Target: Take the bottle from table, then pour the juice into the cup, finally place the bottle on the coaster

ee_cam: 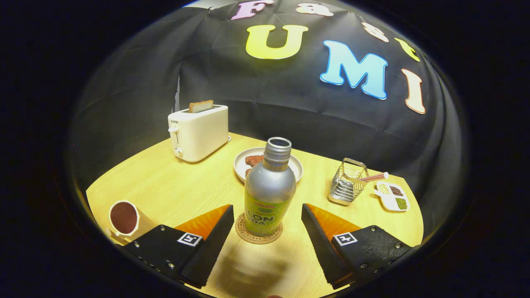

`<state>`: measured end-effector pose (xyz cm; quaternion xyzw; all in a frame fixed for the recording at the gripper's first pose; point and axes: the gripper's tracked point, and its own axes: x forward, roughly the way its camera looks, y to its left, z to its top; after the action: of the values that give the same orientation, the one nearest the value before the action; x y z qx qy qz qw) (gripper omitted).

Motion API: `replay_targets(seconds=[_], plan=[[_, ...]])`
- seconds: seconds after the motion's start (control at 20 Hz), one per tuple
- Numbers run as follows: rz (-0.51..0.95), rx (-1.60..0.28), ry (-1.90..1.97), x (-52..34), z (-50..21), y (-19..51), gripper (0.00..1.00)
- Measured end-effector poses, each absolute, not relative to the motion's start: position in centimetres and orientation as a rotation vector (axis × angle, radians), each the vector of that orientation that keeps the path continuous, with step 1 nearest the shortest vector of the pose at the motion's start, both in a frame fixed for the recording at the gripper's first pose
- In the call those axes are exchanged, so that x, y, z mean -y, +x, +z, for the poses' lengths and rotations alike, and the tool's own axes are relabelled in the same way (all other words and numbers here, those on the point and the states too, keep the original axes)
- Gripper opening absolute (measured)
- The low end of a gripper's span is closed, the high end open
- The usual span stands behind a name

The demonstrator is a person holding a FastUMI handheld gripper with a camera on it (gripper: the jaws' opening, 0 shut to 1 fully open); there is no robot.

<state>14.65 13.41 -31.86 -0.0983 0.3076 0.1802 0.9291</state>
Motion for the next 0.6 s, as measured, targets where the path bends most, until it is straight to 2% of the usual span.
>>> replay_targets(seconds=[0.6], plan=[[0.265, -0.477, -0.118, -12.5, -21.6, 9.8, 0.99]])
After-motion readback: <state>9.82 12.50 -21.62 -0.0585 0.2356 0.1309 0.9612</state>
